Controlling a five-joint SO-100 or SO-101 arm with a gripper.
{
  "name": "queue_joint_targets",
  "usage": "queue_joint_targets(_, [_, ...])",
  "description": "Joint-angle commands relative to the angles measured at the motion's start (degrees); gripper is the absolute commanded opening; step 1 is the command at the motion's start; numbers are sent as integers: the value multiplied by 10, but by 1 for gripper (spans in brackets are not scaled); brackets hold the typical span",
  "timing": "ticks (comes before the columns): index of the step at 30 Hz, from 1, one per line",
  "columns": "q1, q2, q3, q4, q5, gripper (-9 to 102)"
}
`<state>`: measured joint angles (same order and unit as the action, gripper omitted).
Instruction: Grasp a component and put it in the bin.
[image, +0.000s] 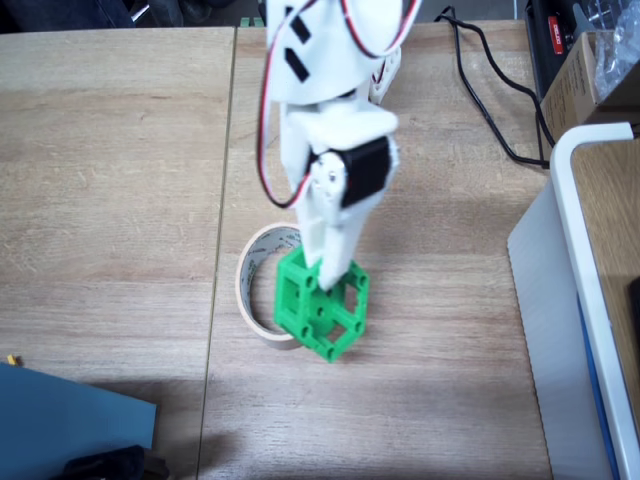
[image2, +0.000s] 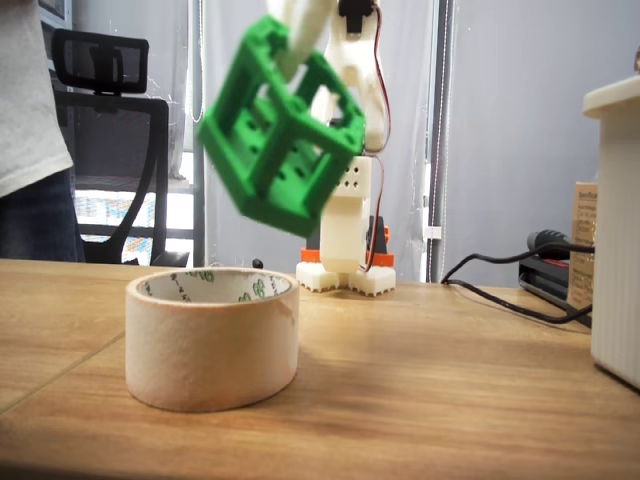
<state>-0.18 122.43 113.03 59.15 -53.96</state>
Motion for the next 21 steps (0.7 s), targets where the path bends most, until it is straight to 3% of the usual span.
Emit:
queue_joint_targets(1, [23,34,9,6,-4,0])
queue_joint_targets(21, [46,40,75,50,0,0])
